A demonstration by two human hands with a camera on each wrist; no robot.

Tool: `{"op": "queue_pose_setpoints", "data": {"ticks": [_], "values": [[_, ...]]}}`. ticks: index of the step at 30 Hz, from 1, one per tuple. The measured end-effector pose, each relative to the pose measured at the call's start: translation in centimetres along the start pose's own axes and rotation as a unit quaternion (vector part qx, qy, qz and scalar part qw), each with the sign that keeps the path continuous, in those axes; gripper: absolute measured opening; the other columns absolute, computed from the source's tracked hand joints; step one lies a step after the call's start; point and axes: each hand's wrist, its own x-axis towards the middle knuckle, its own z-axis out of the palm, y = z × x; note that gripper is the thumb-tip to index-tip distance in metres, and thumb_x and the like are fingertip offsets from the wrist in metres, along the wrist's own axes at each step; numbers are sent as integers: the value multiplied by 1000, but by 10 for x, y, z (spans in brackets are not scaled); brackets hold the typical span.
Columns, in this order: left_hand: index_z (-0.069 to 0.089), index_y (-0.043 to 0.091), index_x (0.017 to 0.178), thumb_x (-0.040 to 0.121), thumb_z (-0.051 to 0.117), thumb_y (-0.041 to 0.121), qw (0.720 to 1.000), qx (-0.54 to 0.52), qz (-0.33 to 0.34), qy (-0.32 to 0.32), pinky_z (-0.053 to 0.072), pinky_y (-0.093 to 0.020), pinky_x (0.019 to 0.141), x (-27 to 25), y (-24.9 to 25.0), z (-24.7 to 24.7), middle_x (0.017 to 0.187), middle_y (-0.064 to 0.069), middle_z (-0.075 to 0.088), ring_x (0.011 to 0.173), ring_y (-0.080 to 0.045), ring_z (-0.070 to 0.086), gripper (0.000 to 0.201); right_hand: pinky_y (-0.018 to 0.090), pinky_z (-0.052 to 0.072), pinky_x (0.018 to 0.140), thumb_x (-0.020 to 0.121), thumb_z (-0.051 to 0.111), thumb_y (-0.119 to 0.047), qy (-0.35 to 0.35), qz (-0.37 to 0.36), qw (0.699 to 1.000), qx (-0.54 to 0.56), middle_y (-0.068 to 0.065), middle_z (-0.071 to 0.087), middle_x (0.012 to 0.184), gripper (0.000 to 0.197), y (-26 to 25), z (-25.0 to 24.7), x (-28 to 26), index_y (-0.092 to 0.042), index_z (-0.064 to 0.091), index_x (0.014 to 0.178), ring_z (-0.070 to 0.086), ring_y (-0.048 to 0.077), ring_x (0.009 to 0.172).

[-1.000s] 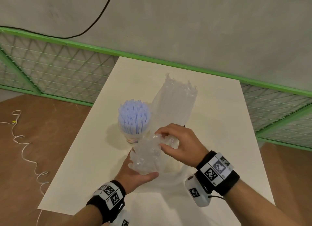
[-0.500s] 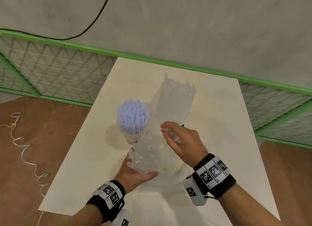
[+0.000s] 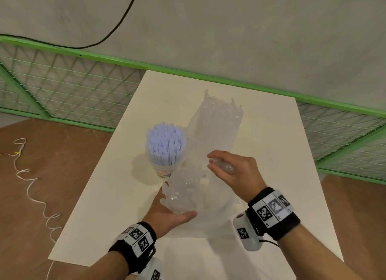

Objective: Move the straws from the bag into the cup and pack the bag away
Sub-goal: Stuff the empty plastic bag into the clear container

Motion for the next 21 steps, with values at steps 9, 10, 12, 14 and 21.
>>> {"op": "queue_pose_setpoints", "data": {"ticks": [9,10,12,14,21], "values": [[59,31,120,54,91,38,1000,7,7,0,44,-1,78,1,2,-1,108,17,71,102,3,65,73,35,59,76,86,76,-18,70,-62,996,5,-6,74,86,20,-51,-63,44,-15,71,105,72,5,76],[58,33,120,54,90,40,1000,7,6,0,44,-1,78,1,1,-1,108,18,70,102,4,64,74,31,59,72,86,76,-17,93,-70,993,12,-9,74,83,19,-66,-81,55,-13,71,104,72,4,72],[58,33,120,52,89,46,1000,13,0,-3,43,0,79,1,1,-2,109,18,70,102,6,64,76,20,56,65,87,75,-15,153,-102,983,23,-17,70,77,18,-94,-117,74,-10,69,103,71,1,68],[58,33,119,51,88,49,1000,19,-8,-7,45,-3,82,2,1,-2,109,17,70,101,6,63,76,28,59,67,86,75,-19,219,-128,966,58,-15,71,76,17,-106,-146,95,-16,69,102,73,10,71],[58,28,122,47,89,51,1000,6,-23,-2,47,-11,87,4,-4,-1,111,14,70,102,3,65,83,45,59,73,81,74,-26,193,-58,979,15,1,73,82,20,-40,-112,158,-19,72,100,73,22,74]]}}
